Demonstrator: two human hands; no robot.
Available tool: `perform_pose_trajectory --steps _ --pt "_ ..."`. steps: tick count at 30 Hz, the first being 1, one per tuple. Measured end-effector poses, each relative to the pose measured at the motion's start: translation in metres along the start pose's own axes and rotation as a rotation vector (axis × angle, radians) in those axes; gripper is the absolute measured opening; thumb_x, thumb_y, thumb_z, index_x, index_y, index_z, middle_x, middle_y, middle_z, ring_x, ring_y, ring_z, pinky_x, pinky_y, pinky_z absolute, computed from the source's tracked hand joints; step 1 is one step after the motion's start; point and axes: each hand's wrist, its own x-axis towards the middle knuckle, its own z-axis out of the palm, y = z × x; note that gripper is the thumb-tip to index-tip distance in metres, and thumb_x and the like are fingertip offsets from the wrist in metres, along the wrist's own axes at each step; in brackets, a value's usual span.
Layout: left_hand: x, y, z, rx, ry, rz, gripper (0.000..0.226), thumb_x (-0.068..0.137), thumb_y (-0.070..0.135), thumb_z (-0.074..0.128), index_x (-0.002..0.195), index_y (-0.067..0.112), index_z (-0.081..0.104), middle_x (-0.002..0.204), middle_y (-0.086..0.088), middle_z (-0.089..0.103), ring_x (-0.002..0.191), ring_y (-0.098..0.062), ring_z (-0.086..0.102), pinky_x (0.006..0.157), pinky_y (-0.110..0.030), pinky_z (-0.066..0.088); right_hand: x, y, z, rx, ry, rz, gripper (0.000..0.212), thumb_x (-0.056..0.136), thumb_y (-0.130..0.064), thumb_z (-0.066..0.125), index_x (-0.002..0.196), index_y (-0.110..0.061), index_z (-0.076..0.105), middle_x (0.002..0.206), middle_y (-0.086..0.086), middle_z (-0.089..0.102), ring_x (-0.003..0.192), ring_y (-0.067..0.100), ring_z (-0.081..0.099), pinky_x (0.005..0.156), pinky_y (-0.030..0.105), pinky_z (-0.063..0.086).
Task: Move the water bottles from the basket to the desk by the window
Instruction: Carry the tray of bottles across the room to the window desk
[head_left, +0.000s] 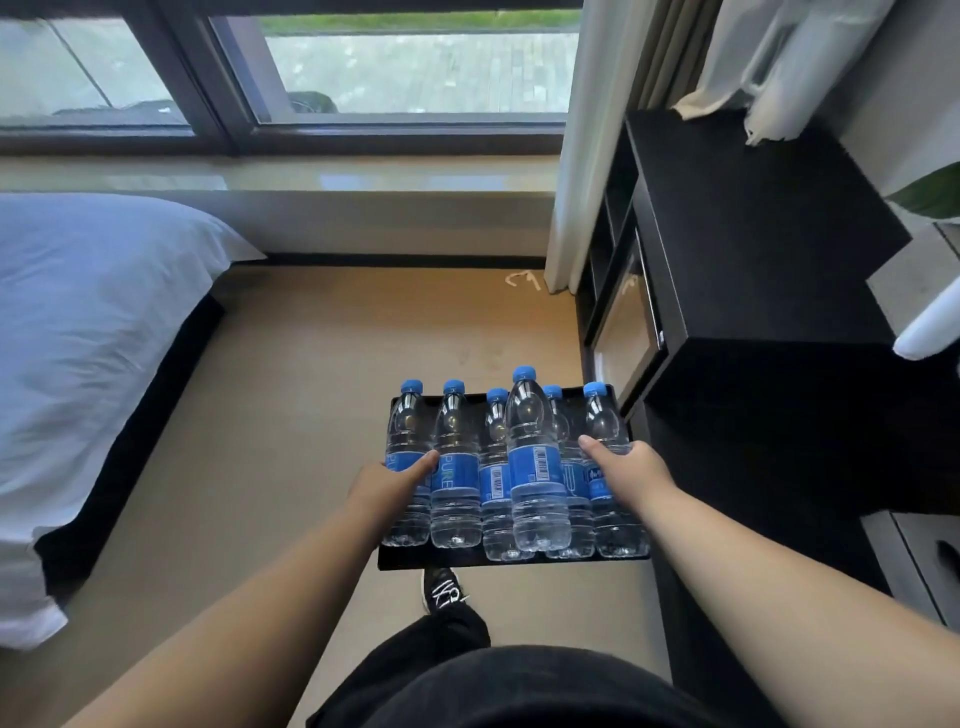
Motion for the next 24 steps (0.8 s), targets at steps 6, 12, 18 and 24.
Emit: perform_pose_trajectory --steps 6,12,18,24 --pt "0.075 0.070 -0.038 0.023 -0.050 0.068 0.075 0.050 0.079 0.078 0.094 0.019 0.072 0.090 -0.007 0.079 0.085 -0.027 0.076 0.086 -0.053 0.062 0.047 -0.068 0.018 0.072 0.050 0.034 0.069 0.086 -0.068 0.070 0.118 -0.008 0.067 0.107 0.010 0.072 0.093 0.028 0.068 0.072 0.035 0.052" --pt "0.133 0.118 -0.072 0.041 -0.075 0.071 0.072 0.053 0.075 0.081 0.095 0.017 0.071 0.092 -0.009 0.078 0.086 -0.029 0.076 0.088 -0.052 0.062 0.079 -0.122 0.041 0.146 0.074 0.057 0.070 0.084 -0.067 0.072 0.122 -0.009 0.066 0.110 0.009 0.072 0.098 0.030 0.069 0.090 0.043 0.057" --pt "0.175 0.145 -0.085 0.025 -0.092 0.038 0.085 0.044 0.078 0.080 0.100 0.015 0.072 0.091 -0.008 0.079 0.084 -0.027 0.077 0.085 -0.050 0.063 0.114 -0.160 0.049 0.119 0.081 0.074 0.073 0.082 -0.069 0.072 0.122 -0.009 0.065 0.109 0.010 0.072 0.097 0.031 0.070 0.091 0.046 0.058" --pt "0.223 0.172 -0.083 0.014 -0.079 0.010 0.079 0.051 0.074 0.082 0.100 0.013 0.072 0.093 -0.011 0.078 0.086 -0.030 0.076 0.087 -0.052 0.062 0.164 -0.193 0.054 0.058 0.074 0.084 0.078 0.082 -0.072 0.070 0.125 -0.008 0.059 0.108 0.009 0.068 0.093 0.028 0.067 0.083 0.043 0.058"
